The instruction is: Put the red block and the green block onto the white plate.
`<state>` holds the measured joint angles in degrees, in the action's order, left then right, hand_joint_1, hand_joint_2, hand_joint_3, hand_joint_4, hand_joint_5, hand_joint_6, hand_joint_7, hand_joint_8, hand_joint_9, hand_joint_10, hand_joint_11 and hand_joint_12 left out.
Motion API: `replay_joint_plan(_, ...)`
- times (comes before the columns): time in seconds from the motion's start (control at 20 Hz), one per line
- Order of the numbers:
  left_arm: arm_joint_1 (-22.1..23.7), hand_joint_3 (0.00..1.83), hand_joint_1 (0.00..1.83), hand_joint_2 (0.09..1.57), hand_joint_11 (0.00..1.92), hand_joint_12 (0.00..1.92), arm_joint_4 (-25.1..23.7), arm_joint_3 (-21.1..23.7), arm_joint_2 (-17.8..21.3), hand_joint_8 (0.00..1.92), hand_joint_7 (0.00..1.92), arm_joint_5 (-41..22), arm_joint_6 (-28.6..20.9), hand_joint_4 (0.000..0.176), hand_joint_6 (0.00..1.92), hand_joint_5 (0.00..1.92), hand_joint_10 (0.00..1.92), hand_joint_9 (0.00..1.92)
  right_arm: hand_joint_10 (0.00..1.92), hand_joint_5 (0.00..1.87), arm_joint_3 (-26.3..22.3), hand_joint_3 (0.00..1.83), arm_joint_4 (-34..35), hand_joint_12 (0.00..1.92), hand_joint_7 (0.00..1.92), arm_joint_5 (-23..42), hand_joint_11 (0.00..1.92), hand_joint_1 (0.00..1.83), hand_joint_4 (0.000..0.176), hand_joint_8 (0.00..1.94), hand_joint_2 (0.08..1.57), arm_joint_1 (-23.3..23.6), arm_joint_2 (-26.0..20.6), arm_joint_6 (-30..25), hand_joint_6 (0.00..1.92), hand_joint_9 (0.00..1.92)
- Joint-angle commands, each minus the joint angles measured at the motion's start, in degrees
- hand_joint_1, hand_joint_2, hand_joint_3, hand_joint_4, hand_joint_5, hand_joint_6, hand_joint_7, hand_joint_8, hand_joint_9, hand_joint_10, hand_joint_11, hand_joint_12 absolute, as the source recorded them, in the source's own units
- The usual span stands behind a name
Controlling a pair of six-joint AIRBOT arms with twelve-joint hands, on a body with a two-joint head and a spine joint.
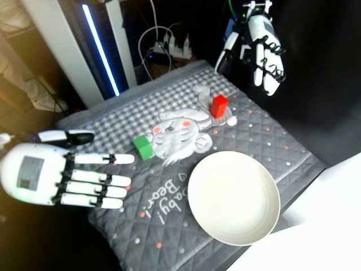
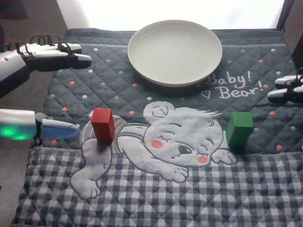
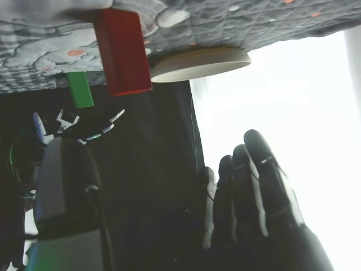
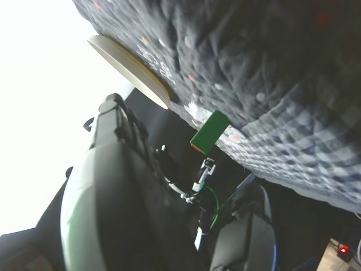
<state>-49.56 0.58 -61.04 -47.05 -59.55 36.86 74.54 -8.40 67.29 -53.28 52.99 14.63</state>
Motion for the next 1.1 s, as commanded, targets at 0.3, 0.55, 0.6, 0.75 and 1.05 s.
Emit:
replay_joint_plan(0.3,1.18,0.0,0.81,0.91,0.0,0.69,0.62,-0.32,-0.23,0.0,0.26,-7.14,-0.47,0.0,0.0,0.39,0.0,0.2,0.01,0.3,0.42,0.0,2.46,0.67,0.2,6.75,0.0,0.93,0.116,0.0,0.98,0.6,0.06,-0.9,0.0,0.17)
replay_joint_plan(0.55,5.43,0.0,0.81,0.87,0.0,0.43,-3.06,-2.04,-2.28,0.0,0.2,-4.7,-1.57,0.013,0.0,0.32,0.01,0.13,0.01,0.27,1.28,0.0,-2.6,0.31,0.23,6.16,0.02,0.84,0.091,0.0,0.96,9.94,1.21,-1.51,0.0,0.16)
replay_joint_plan(0.6,5.43,0.0,0.82,0.85,0.0,0.53,-3.17,-2.12,-2.23,0.0,0.22,-4.82,-2.11,0.041,0.0,0.31,0.01,0.17,0.01,0.27,1.61,0.0,-5.07,0.31,0.23,4.61,0.04,0.87,0.085,0.0,0.94,12.75,2.0,-1.51,0.0,0.17)
replay_joint_plan(0.75,7.63,0.0,0.86,0.87,0.0,0.78,-6.08,-2.81,-3.14,0.0,0.18,-1.13,-2.23,0.0,0.0,0.28,0.01,0.18,0.01,0.27,3.28,0.0,-9.73,0.31,0.22,2.05,0.03,0.95,0.119,0.0,0.92,16.81,4.46,-3.17,0.0,0.17)
replay_joint_plan(1.05,11.65,0.0,0.82,0.81,0.0,0.55,-12.77,-5.83,-6.76,0.0,0.06,6.56,-5.66,0.082,0.0,0.06,0.0,0.11,0.0,0.3,5.82,0.0,-11.0,0.6,0.26,-0.05,0.0,0.97,0.135,0.0,0.82,17.82,8.61,-5.2,0.0,0.24)
